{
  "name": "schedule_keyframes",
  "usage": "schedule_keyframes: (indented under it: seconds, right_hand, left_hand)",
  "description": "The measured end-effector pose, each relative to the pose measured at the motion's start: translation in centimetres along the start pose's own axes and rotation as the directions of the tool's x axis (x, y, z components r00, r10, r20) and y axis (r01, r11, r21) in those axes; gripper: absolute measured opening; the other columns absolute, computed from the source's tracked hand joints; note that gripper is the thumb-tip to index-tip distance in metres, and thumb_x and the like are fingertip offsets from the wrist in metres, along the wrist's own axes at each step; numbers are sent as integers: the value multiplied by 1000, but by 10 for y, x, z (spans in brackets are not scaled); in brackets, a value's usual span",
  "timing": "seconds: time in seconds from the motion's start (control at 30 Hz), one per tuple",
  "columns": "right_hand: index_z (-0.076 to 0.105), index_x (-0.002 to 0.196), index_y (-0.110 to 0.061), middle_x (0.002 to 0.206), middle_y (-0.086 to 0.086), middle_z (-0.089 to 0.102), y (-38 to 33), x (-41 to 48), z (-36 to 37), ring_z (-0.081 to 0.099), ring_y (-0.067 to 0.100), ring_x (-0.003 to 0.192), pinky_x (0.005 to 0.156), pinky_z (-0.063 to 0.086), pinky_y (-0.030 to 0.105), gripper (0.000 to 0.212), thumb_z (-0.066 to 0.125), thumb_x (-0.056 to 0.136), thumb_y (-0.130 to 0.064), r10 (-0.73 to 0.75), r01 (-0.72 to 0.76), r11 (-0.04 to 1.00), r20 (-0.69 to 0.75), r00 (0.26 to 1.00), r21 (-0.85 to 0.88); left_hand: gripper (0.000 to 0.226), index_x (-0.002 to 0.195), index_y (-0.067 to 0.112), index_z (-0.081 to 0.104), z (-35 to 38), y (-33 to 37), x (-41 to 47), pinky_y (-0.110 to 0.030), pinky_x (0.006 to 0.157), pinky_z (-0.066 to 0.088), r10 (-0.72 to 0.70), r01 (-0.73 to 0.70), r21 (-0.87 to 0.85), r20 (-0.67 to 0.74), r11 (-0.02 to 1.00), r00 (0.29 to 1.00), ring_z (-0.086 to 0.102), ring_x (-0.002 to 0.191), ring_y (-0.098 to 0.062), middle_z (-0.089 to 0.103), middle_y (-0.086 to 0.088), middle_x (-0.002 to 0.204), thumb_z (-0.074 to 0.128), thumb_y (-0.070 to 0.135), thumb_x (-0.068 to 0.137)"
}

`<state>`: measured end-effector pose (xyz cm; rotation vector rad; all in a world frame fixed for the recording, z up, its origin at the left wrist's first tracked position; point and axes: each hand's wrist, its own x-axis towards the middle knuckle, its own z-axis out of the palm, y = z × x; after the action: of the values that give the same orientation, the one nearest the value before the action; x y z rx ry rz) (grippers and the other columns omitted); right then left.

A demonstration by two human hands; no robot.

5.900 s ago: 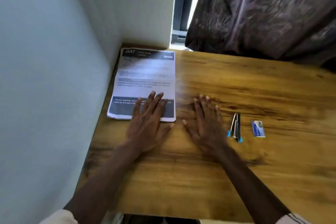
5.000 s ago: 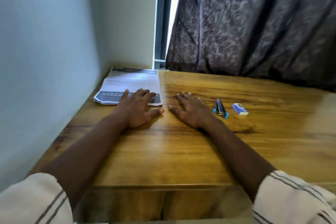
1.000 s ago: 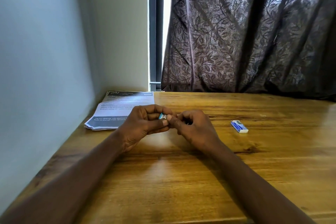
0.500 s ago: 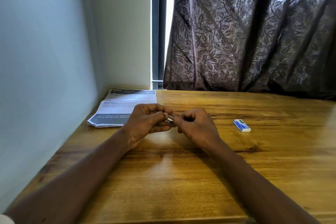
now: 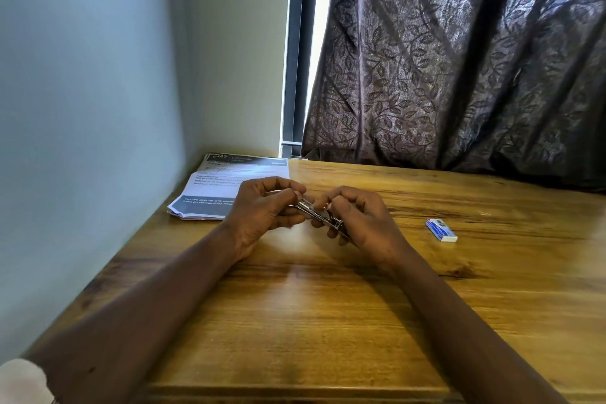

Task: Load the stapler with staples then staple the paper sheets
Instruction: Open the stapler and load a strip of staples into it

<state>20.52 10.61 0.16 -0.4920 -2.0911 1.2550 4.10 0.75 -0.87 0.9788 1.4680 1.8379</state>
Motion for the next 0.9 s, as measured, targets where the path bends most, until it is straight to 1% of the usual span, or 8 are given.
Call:
schedule_keyframes:
  seconds: [0.13, 0.27, 0.4, 0.47, 0.53, 0.7, 0.8, 0.9]
  right_hand:
    - [70, 96, -8, 91, 13, 77, 2, 1, -1, 67, 24, 71, 58, 51, 33, 24, 48, 102, -10, 1, -2, 999, 12, 1000, 55]
    - [67, 90, 1, 96, 26, 74, -1, 1, -1, 68, 29, 76, 63, 54, 32, 24, 50, 101, -12, 80, -95, 954, 64, 995, 283]
    - [61, 104, 13, 103, 31, 72, -2, 1, 0, 69, 30, 78, 66, 58, 31, 21, 59, 98, -6, 125, -162, 921, 125, 984, 355]
    - [60, 105, 5, 106, 33, 71, -4, 0, 1, 69, 31, 75, 67, 60, 33, 11, 59, 97, -2, 151, -204, 887, 157, 976, 414]
    - [58, 107, -4, 109, 32, 71, -6, -1, 3, 70, 33, 75, 68, 62, 35, 12, 61, 96, -4, 155, -222, 859, 179, 971, 461]
    - [55, 115, 4, 106, 38, 67, -5, -9, 23, 69, 33, 73, 71, 63, 35, 28, 67, 92, -4, 85, -69, 843, -5, 996, 534]
    - [56, 117, 2, 105, 32, 70, -2, -10, 29, 71, 32, 79, 77, 62, 36, 30, 68, 91, -6, 44, -21, 835, -29, 999, 549]
    - [58, 117, -1, 104, 28, 71, -1, -10, 30, 73, 32, 84, 78, 62, 36, 29, 68, 91, -7, 12, 7, 850, -33, 999, 527]
  left_hand:
    - [10, 103, 5, 72, -1, 3, 1, -31, 71, 65, 15, -16, -35, -25, 999, 1000, 76, 80, -23, 79, -15, 100, 67, 5, 94]
    - [10, 103, 6, 72, -2, 7, 1, -30, 70, 65, 42, -46, -56, -68, 997, 997, 76, 77, -22, 80, -14, 98, 69, 5, 93]
    - [13, 106, 5, 71, -3, 9, 2, -30, 68, 64, 51, -56, -52, -93, 997, 994, 75, 75, -22, 80, -14, 97, 69, 5, 93]
    - [16, 108, 5, 70, -3, 9, 3, -31, 70, 63, 55, -59, -47, -92, 997, 994, 75, 76, -22, 80, -14, 98, 69, 6, 93]
    - [17, 110, 6, 70, -3, 8, 4, -32, 71, 64, 59, -64, -53, -90, 997, 994, 75, 77, -22, 80, -13, 99, 69, 8, 94]
    - [20, 114, 9, 68, -3, 8, 8, -30, 71, 62, 84, -98, -134, -106, 986, 991, 73, 79, -22, 79, -13, 103, 67, 6, 94]
    - [24, 118, 9, 67, -4, 8, 9, -35, 81, 62, 97, -112, -138, -106, 984, 990, 72, 86, -23, 79, -11, 104, 66, 6, 95]
    - [22, 115, 13, 69, -3, 8, 9, -41, 91, 59, 91, -105, -155, -94, 982, 991, 70, 91, -24, 79, -11, 105, 65, 4, 95]
